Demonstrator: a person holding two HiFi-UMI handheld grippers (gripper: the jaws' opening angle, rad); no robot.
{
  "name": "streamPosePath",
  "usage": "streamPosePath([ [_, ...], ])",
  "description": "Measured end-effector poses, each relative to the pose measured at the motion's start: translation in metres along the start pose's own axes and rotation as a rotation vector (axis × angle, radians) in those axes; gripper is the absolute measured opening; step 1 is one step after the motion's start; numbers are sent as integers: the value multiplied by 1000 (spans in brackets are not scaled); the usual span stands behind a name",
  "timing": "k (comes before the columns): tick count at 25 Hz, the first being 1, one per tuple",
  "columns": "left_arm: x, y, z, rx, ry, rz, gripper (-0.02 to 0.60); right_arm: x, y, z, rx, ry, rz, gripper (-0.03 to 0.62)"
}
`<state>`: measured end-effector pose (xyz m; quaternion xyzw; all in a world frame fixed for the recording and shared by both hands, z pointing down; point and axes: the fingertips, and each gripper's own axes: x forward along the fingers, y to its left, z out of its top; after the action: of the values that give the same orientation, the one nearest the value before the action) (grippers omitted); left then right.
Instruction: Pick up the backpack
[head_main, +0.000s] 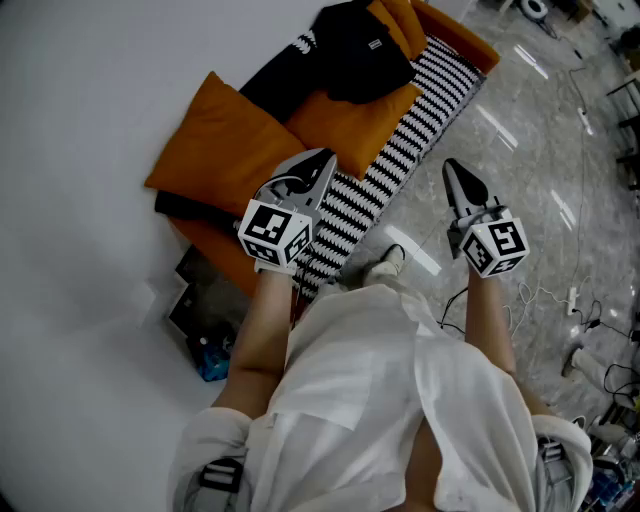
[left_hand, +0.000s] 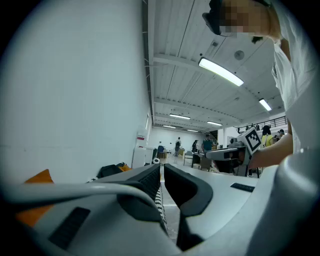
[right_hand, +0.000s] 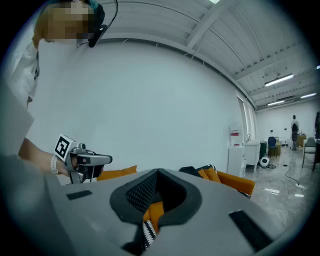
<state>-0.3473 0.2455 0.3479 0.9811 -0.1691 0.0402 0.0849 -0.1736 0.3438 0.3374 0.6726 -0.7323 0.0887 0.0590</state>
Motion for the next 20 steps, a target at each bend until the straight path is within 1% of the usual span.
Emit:
streamPosePath([
  [5,24,-11,-3,-7,0,-19,44,-2,-18,-6,-16,15,3,18],
  [10,56,-26,-7,-14,13,-47,44,-7,-46,-16,0,34,-7,18],
  [13,79,-36,-8,-18,20,-65,44,-11,-65,-20,18,32,4,18],
  [15,96,-44,-9,-17,27,-80,44,-15,-81,-20,32,16,2,18],
  [17,116,-54,-11,-14,37,-97,44,-20,-100,-22,45,5,-18,18],
  [20,144,-68,-14,-12,54,-113,44,-33,-128,-31,65,9,-42,20],
])
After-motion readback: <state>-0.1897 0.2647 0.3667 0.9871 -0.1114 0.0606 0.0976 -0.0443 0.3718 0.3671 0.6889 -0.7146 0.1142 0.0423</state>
